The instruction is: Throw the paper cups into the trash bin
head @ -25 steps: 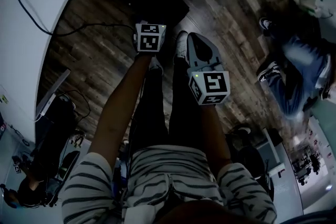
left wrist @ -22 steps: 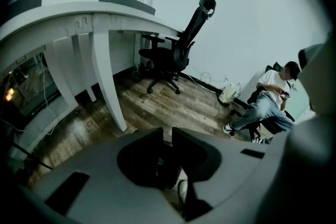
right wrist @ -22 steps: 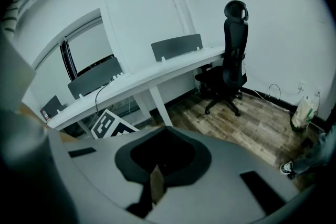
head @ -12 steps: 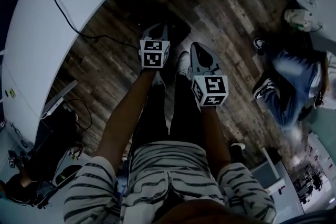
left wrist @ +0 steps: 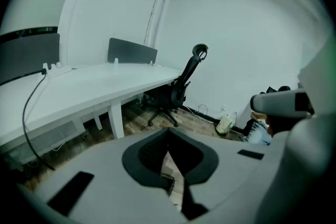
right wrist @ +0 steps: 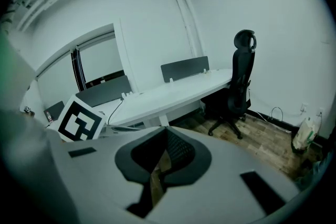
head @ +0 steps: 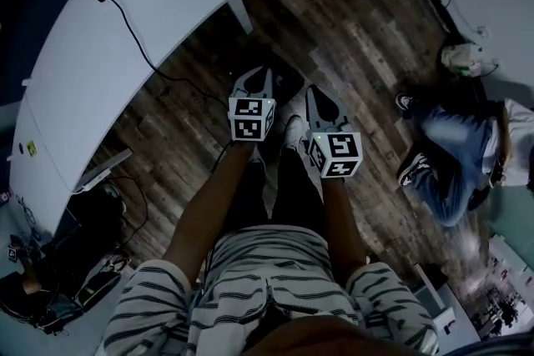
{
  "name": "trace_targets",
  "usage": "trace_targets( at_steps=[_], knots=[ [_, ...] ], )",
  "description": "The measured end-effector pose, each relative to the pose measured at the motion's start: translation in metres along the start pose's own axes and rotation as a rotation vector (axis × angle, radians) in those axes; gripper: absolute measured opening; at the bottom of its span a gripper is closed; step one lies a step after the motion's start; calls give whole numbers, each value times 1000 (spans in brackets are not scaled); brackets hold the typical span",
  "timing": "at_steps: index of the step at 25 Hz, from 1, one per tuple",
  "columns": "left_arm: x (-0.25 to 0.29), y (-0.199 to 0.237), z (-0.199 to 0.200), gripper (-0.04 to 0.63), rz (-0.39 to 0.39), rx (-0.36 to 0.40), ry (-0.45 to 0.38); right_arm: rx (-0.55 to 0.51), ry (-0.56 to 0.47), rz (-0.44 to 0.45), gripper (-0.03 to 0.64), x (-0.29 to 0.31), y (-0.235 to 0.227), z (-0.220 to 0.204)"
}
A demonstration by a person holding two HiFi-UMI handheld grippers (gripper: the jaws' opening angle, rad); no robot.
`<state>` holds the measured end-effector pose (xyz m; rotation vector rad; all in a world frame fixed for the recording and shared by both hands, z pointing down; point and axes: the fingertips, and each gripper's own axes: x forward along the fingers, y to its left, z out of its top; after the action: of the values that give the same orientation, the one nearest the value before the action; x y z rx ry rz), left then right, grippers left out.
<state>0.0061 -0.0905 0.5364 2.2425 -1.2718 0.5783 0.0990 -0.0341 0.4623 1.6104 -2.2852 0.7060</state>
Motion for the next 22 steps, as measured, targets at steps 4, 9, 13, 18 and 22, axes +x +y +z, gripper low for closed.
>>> trace_targets(
  at_steps=[4,9,13,18,22],
  knots=[
    [-25,-2,22,24,10,8,-41,-2,-26,18,9,-10,8,16],
    [-57,-8,45,23,16,16,-84,-11,-71,53,9,-22,26,40],
    [-83,-13,66,25,14,13,-128,-25,-105,77,9,-29,40,61],
    [-115,-17,90,23,8,23,-183,-39,-140,101,9,-42,57,82],
    [-138,-26,105,25,-8,61,-227,-43,-165,112,9,-53,67,98]
  ],
)
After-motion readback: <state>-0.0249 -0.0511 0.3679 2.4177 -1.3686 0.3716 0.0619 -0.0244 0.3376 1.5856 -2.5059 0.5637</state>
